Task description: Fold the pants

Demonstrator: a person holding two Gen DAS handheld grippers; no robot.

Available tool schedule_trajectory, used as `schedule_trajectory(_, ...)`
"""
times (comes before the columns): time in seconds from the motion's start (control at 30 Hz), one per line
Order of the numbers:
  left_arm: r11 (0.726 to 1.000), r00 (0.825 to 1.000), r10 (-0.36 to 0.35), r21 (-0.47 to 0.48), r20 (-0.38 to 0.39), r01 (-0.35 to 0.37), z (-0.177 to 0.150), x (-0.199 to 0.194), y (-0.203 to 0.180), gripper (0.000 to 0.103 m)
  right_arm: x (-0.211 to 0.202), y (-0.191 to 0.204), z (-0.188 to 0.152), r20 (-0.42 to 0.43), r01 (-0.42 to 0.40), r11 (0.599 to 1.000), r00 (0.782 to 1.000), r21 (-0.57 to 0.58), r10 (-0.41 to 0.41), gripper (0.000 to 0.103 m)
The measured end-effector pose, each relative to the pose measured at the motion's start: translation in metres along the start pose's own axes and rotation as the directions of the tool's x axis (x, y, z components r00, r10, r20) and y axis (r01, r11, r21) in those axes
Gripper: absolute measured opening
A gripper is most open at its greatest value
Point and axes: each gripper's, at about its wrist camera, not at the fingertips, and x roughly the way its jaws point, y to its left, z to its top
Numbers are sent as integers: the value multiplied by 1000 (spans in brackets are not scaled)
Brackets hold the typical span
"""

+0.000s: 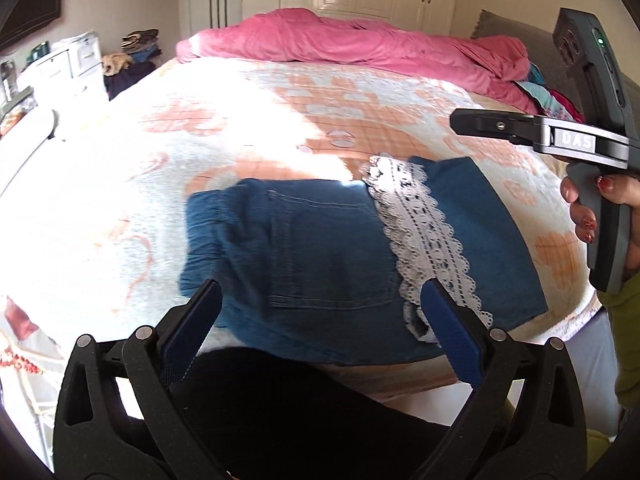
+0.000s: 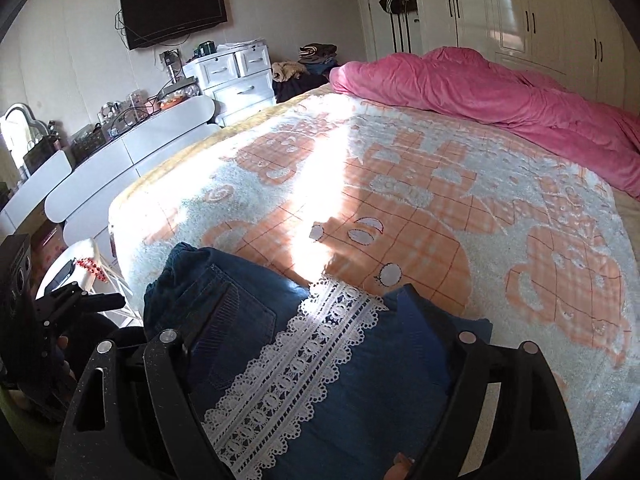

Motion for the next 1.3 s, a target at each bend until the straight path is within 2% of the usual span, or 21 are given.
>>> schedule_trajectory(0.07, 1000, 1000, 15, -21, 7, -14, 0, -5, 10, 93, 3, 6, 4, -1, -1, 1000, 1000, -11, 1, 81)
schedule_trajectory(0.1, 999, 1000, 19, -31, 8, -19, 0, -7, 13, 93, 5, 9, 6, -2, -2, 1000, 1000, -17, 2, 89)
schedule_trajectory(0.13, 999, 1000, 23, -44, 10, -23, -1, -8, 19, 93, 6, 12, 8, 0, -5, 1000, 1000, -22, 5, 93)
schedule_trajectory(0.53, 988, 999, 28, -151, -22, -31, -11, 0, 56, 93, 46, 57, 26, -58, -75, 991, 996, -110, 68, 93)
schedule_trajectory(0.77, 973, 998, 27, -225, -61, -40, -17, 13, 75, 93, 88, 83, 33, -150, -151, 974, 981, -166, 127, 93)
schedule_trajectory(1.0, 943, 996, -34, -333, -80, 6, -25, 30, 95, 93, 128, 110, 33, -261, -243, 940, 949, -240, 179, 93)
schedule_trajectory(1.2, 944, 995, -63, -329, -78, 34, -23, 38, 92, 93, 155, 128, 37, -330, -311, 916, 918, -255, 220, 93)
schedule_trajectory(1.3, 947, 993, -80, -319, -84, 49, -21, 44, 89, 80, 170, 134, 38, -369, -349, 903, 897, -251, 244, 93)
